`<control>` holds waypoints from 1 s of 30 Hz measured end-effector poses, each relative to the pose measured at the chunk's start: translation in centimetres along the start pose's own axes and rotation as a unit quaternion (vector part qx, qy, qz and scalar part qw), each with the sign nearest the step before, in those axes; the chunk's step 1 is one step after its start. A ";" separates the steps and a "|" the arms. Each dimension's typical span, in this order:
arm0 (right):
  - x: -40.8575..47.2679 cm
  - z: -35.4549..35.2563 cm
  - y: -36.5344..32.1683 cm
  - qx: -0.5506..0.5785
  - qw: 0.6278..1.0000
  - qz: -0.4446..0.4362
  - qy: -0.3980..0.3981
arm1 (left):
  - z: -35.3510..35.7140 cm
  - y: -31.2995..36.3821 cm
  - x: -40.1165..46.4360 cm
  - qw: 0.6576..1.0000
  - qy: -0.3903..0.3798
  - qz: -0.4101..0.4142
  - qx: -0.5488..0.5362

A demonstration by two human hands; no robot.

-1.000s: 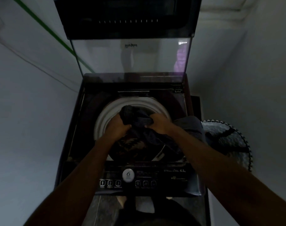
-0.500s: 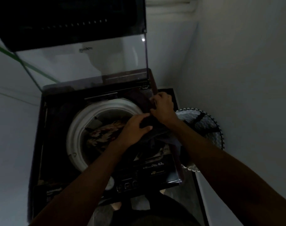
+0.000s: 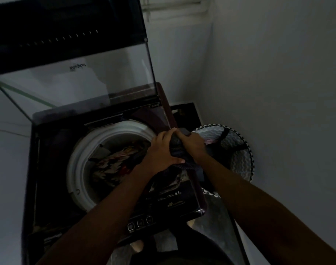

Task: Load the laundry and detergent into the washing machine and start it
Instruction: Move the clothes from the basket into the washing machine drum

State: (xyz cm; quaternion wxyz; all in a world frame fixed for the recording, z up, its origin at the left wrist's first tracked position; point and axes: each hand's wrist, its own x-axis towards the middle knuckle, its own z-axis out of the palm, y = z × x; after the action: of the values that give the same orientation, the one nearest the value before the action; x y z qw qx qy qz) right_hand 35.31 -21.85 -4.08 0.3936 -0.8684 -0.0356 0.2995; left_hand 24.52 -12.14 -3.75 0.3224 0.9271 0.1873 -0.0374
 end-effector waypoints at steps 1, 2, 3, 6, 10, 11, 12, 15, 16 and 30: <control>-0.5 -0.1 -0.6 -0.029 0.999 -0.026 0.026 | -0.1 -0.1 0.0 1.000 -0.001 -0.009 -0.008; -0.9 -0.2 -1.2 -0.052 0.996 -0.047 0.050 | -0.3 -0.2 -0.1 1.000 0.001 -0.017 -0.022; -1.2 -0.2 -1.8 -0.069 0.994 -0.060 0.062 | -0.5 -0.3 -0.1 0.999 0.000 -0.021 -0.045; -2.2 0.2 -3.9 -0.076 0.991 -0.090 0.058 | -1.3 -0.9 -0.4 0.991 0.008 -0.027 -0.131; -4.3 1.8 -6.9 -0.048 0.992 -0.117 0.011 | -3.0 -2.8 -1.4 0.977 0.064 0.027 -0.200; -4.8 2.6 -7.5 -0.038 0.991 -0.128 -0.002 | -3.7 -3.3 -1.9 0.974 0.083 0.031 -0.206; -5.1 3.5 -8.0 -0.026 0.990 -0.141 -0.016 | -4.4 -3.9 -2.5 0.972 0.101 0.031 -0.209; -6.1 6.3 -9.3 0.002 0.984 -0.165 -0.073 | -6.4 -5.5 -4.4 0.965 0.132 0.023 -0.227; -6.4 7.2 -9.6 0.015 0.981 -0.172 -0.092 | -6.9 -6.3 -5.1 0.963 0.140 0.011 -0.230; -7.8 13.4 -7.3 -0.055 0.970 -0.149 -0.183 | -6.2 -12.3 -9.9 0.978 0.095 -0.116 -0.148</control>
State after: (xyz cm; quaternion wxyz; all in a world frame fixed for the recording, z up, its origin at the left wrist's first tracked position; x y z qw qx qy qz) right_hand 22.82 -10.25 -1.93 0.3723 -0.8040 -0.2525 0.3889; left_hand 10.49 -2.66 -4.14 0.4300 0.8406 0.3267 0.0413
